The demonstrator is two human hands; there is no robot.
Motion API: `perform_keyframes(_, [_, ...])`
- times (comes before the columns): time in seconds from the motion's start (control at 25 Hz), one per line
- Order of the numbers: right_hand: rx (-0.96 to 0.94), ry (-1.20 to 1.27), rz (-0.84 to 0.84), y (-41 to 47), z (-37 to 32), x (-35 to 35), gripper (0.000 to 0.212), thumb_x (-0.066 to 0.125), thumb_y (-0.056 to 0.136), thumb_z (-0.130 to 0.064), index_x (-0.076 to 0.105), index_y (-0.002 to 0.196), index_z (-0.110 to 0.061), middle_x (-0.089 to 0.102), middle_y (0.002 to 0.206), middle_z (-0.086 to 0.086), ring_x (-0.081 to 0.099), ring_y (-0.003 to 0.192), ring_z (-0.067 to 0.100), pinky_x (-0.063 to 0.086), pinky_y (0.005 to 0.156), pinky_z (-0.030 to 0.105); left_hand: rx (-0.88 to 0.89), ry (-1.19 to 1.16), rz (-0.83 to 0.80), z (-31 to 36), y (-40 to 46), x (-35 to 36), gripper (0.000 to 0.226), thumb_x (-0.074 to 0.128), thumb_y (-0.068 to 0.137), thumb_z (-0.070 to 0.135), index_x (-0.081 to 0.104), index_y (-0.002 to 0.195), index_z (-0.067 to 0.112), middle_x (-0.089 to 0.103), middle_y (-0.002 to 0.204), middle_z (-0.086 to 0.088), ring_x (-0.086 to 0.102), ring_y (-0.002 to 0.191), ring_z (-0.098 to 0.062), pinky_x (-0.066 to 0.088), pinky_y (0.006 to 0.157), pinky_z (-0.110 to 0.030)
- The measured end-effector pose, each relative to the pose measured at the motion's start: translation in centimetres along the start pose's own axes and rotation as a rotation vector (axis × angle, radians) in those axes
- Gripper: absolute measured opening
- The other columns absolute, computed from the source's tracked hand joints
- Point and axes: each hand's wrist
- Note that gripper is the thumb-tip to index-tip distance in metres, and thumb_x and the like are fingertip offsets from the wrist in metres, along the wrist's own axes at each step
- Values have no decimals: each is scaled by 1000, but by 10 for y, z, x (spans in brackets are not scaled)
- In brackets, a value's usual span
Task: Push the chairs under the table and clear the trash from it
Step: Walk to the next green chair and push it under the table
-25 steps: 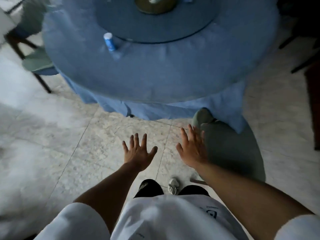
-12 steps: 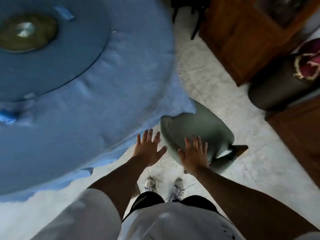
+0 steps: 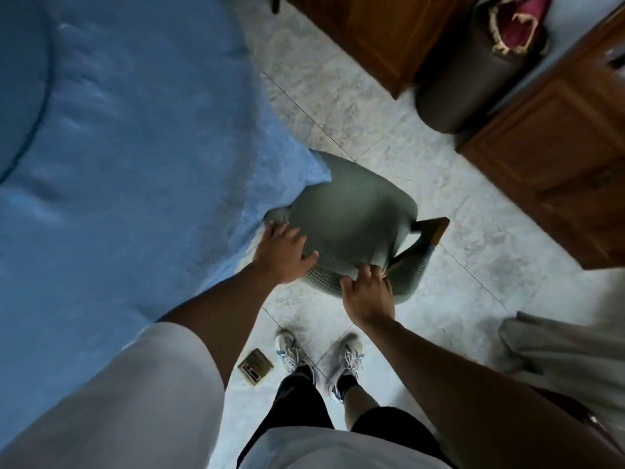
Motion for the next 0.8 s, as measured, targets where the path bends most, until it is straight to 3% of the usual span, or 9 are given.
perform_keyframes(0.12, [3, 50, 41, 10, -5, 1, 41, 45, 97, -38, 55, 126, -10, 55, 125, 17, 57, 112, 39, 43, 100, 46, 100, 38, 48, -2, 7, 7, 69, 28, 92, 57, 58, 141, 20, 51, 153, -5, 32, 149, -28, 12, 124, -52])
perform_keyframes(0.2, [-21, 32, 104, 16, -3, 6, 46, 40, 91, -41, 59, 119, -10, 59, 117, 16, 57, 108, 36, 43, 99, 45, 67, 25, 127, -2, 5, 12, 73, 21, 84, 60, 69, 125, 23, 68, 133, -1, 53, 131, -22, 25, 118, -44])
perform_keyframes(0.28, [-26, 50, 190, 21, 2, 13, 50, 36, 86, -44, 63, 111, -11, 62, 109, 15, 58, 104, 35, 42, 100, 46, 28, -18, 200, -1, 7, 19, 73, 21, 80, 62, 74, 113, 23, 75, 114, 2, 63, 113, -19, 32, 112, -40])
perform_keyframes(0.4, [-39, 94, 256, 26, 7, 19, 44, 43, 85, -41, 65, 107, -11, 64, 105, 12, 58, 103, 33, 43, 103, 48, -9, -29, 273, 4, 6, 23, 66, 29, 82, 61, 78, 102, 21, 77, 99, -1, 67, 101, -21, 38, 107, -40])
perform_keyframes(0.56, [-157, 95, 296, 23, 26, 21, 37, 48, 85, -36, 65, 107, -11, 65, 104, 9, 60, 102, 30, 46, 103, 47, -78, -13, 371, 22, -6, 37, 57, 37, 88, 53, 70, 63, 13, 67, 61, -10, 63, 66, -27, 46, 93, -41])
perform_keyframes(0.8, [-352, 58, 291, 18, 82, 9, 41, 43, 86, -38, 65, 107, -10, 64, 99, 8, 60, 94, 30, 48, 96, 46, -215, -26, 362, 82, -30, 55, 54, 41, 89, 49, 65, 57, 12, 64, 56, -10, 59, 59, -27, 48, 88, -40])
Point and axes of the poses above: each hand's wrist, its own y-axis towards the middle knuckle, its own x-axis out of the palm, z = x × y
